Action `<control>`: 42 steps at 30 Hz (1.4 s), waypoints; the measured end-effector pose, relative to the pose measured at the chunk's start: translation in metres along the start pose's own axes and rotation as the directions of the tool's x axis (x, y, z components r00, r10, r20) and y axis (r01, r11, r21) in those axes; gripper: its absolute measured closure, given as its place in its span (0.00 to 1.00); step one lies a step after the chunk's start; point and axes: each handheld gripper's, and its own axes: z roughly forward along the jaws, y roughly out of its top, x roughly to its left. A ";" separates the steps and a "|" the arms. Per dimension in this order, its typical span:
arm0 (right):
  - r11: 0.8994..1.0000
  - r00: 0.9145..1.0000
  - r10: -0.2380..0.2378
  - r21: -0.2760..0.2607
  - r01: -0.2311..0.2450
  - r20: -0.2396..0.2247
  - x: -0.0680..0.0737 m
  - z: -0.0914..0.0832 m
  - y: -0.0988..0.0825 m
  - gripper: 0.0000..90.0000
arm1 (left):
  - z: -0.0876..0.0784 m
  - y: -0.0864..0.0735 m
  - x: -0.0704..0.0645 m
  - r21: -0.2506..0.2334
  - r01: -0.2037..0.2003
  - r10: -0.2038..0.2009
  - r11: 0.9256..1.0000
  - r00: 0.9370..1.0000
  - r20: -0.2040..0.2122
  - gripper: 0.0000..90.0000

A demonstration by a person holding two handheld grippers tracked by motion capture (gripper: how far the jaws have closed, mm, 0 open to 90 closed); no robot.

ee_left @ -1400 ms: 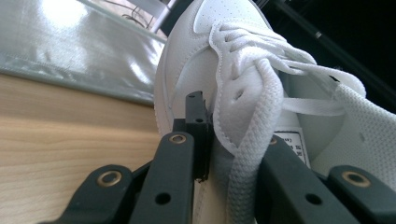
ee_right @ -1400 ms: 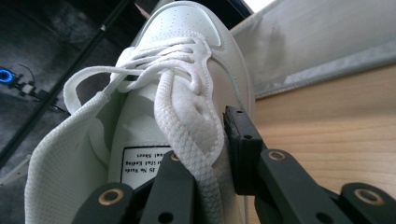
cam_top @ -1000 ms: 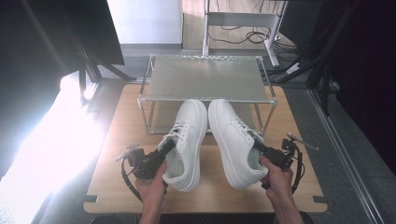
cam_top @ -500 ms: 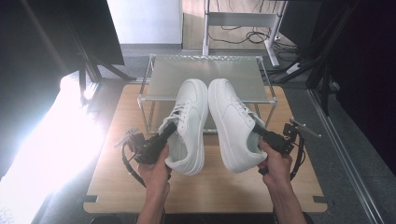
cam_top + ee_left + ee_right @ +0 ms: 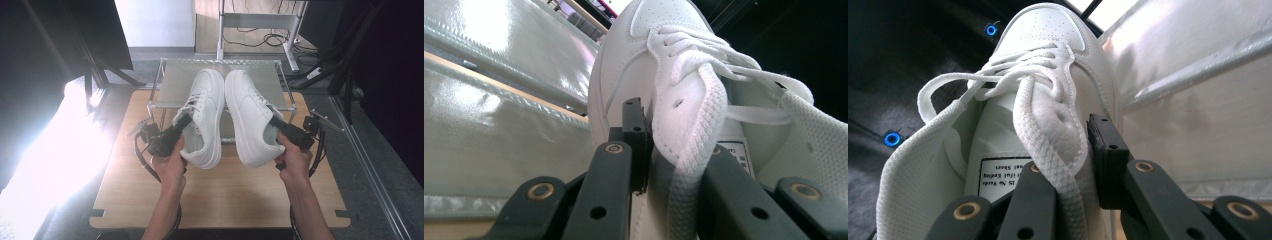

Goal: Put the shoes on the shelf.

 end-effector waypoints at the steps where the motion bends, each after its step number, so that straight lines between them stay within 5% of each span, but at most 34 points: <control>1: 1.000 1.000 0.007 -0.007 -0.006 0.010 0.000 0.004 0.004 0.90 | 0.004 0.004 0.000 -0.003 0.000 0.000 1.000 1.000 -0.012 0.92; 25: 0.998 0.993 0.032 -0.057 -0.026 0.112 0.009 0.066 0.046 0.90 | 0.047 0.050 0.008 -0.021 0.024 -0.025 0.999 0.995 -0.094 0.92; 42: 0.995 0.975 0.059 -0.089 -0.041 0.214 -0.004 0.102 0.075 0.89 | 0.109 0.078 0.014 0.007 0.049 -0.047 0.999 0.984 -0.170 0.92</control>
